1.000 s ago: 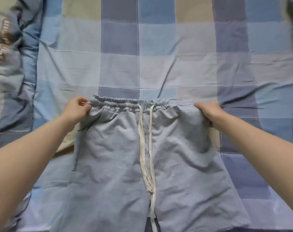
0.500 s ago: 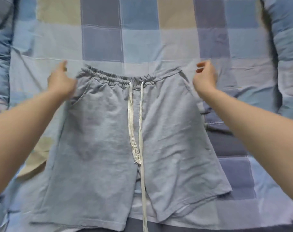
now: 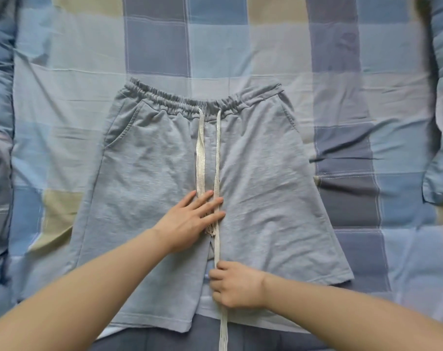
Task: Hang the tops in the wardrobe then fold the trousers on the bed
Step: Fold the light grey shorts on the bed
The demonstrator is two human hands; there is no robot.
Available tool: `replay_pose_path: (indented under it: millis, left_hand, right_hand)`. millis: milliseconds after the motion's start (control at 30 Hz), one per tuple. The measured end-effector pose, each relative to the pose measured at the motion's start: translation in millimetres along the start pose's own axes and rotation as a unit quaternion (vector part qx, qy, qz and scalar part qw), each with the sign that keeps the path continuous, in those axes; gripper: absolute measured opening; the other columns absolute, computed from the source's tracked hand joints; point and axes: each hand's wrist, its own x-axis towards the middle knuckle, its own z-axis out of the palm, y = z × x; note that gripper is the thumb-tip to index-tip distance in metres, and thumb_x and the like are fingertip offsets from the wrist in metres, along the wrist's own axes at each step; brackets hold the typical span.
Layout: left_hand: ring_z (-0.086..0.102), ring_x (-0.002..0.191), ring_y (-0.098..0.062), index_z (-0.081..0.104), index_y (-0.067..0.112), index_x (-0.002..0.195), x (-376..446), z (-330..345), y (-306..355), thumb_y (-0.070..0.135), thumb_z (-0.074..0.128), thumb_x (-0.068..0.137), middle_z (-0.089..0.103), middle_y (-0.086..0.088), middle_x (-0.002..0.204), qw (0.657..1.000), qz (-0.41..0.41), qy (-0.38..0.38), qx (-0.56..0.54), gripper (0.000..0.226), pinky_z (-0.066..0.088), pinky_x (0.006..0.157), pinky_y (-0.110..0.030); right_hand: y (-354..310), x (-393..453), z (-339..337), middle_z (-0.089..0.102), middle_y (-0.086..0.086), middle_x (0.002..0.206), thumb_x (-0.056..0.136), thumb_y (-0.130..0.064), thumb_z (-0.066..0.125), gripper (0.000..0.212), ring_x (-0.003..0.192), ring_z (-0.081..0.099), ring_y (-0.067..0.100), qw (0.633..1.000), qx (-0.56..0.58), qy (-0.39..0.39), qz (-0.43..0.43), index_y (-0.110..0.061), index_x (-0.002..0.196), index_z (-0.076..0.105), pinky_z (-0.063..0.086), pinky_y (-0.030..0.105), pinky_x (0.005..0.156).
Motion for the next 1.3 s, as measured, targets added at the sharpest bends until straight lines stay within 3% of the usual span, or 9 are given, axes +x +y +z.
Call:
replay_pose_path:
  millis: [133,300,400,500,767,933,1033,1133,1300]
  left_hand:
    - [-0.01,0.151,-0.021,0.012,0.033,0.155,-2.9,1.7,0.5,0.022,0.039,0.094,-0.004,0.004,0.164,1.0,-0.015,-0.011,-0.001,0.067,-0.012,0.118,-0.053]
    - [0.001,0.151,-0.014,0.039,0.03,0.146,-13.2,-11.8,-6.3,0.037,0.052,0.086,0.012,0.011,0.162,0.989,-0.008,0.032,-0.144,0.061,-0.01,0.116,-0.061]
    - [0.018,0.149,-0.01,0.063,0.018,0.107,-18.9,-22.2,-9.4,0.027,0.063,0.081,0.038,0.01,0.153,0.957,-0.071,0.106,-0.26,0.028,-0.007,0.117,-0.056]
    - [0.028,0.144,-0.006,0.06,0.019,0.077,-22.2,-27.2,-12.1,0.026,0.071,0.082,0.055,0.01,0.138,0.943,-0.118,0.138,-0.28,0.014,-0.003,0.118,-0.051]
    - [0.057,0.126,-0.022,0.076,0.019,0.082,-32.4,-20.3,7.6,0.026,0.079,0.074,0.068,0.0,0.122,0.987,-0.078,0.13,-0.051,0.012,0.036,0.101,-0.066]
    - [0.059,0.123,-0.025,0.073,0.019,0.096,-34.0,-23.5,20.2,0.033,0.065,0.081,0.067,0.001,0.121,0.983,-0.116,0.126,-0.062,0.022,0.038,0.098,-0.063]
    - [0.054,0.124,-0.028,0.066,0.016,0.112,-26.4,-38.1,22.7,0.022,0.072,0.076,0.06,-0.001,0.128,0.974,-0.154,0.127,-0.101,0.037,0.039,0.093,-0.052]
    - [0.052,0.116,-0.027,0.056,0.011,0.127,-4.4,-57.2,23.7,0.011,0.061,0.083,0.054,-0.004,0.13,0.954,-0.178,0.145,-0.19,0.045,0.044,0.088,-0.044]
    - [0.053,0.113,-0.021,0.045,0.017,0.135,50.5,-81.1,45.3,0.01,0.048,0.091,0.056,-0.002,0.12,0.921,-0.168,0.08,-0.342,0.045,0.045,0.094,-0.041]
  right_hand:
    - [11.0,6.7,-30.0,0.063,0.009,0.09,0.086,-0.013,0.058,0.009,0.092,0.056,0.028,0.96,0.267,0.07,0.056,-0.01,0.089,0.066,0.043,0.036,0.077]
    - [70.8,10.4,-80.9,0.069,0.007,0.081,0.084,-0.01,0.061,0.006,0.077,0.062,0.023,0.752,0.466,0.306,0.352,-0.008,0.086,0.067,0.049,0.04,0.073]
    - [132.9,12.7,-99.9,0.068,0.007,0.077,0.088,-0.014,0.059,0.011,0.078,0.062,0.025,0.622,0.499,0.344,0.495,-0.012,0.078,0.062,0.05,0.039,0.075]
    - [179.2,19.1,-113.1,0.055,0.001,0.065,0.091,-0.014,0.053,0.025,0.073,0.055,0.022,0.533,0.528,0.362,0.553,-0.017,0.065,0.052,0.044,0.032,0.067]
    - [209.7,41.6,-143.6,0.06,0.007,0.081,0.093,-0.019,0.055,0.015,0.07,0.053,0.016,0.557,0.601,0.332,0.467,-0.009,0.084,0.061,0.047,0.028,0.061]
    - [225.6,-8.5,-120.9,0.055,0.009,0.08,0.085,-0.011,0.052,0.011,0.085,0.052,0.023,0.605,0.427,0.288,0.608,-0.007,0.079,0.06,0.039,0.03,0.072]
    - [213.5,-60.1,-80.0,0.052,0.019,0.126,0.088,-0.018,0.051,0.035,0.12,0.049,0.035,0.516,0.358,0.263,0.732,-0.003,0.119,0.053,0.038,0.036,0.1]
    - [179.3,-99.1,-36.6,0.051,0.025,0.13,0.092,-0.022,0.052,0.04,0.123,0.046,0.038,0.453,0.399,0.274,0.748,0.003,0.123,0.051,0.035,0.036,0.101]
    - [88.4,-137.5,18.7,0.056,0.017,0.121,0.085,-0.04,0.062,0.053,0.112,0.053,0.037,0.471,0.416,0.189,0.755,-0.008,0.124,0.046,0.042,0.041,0.093]
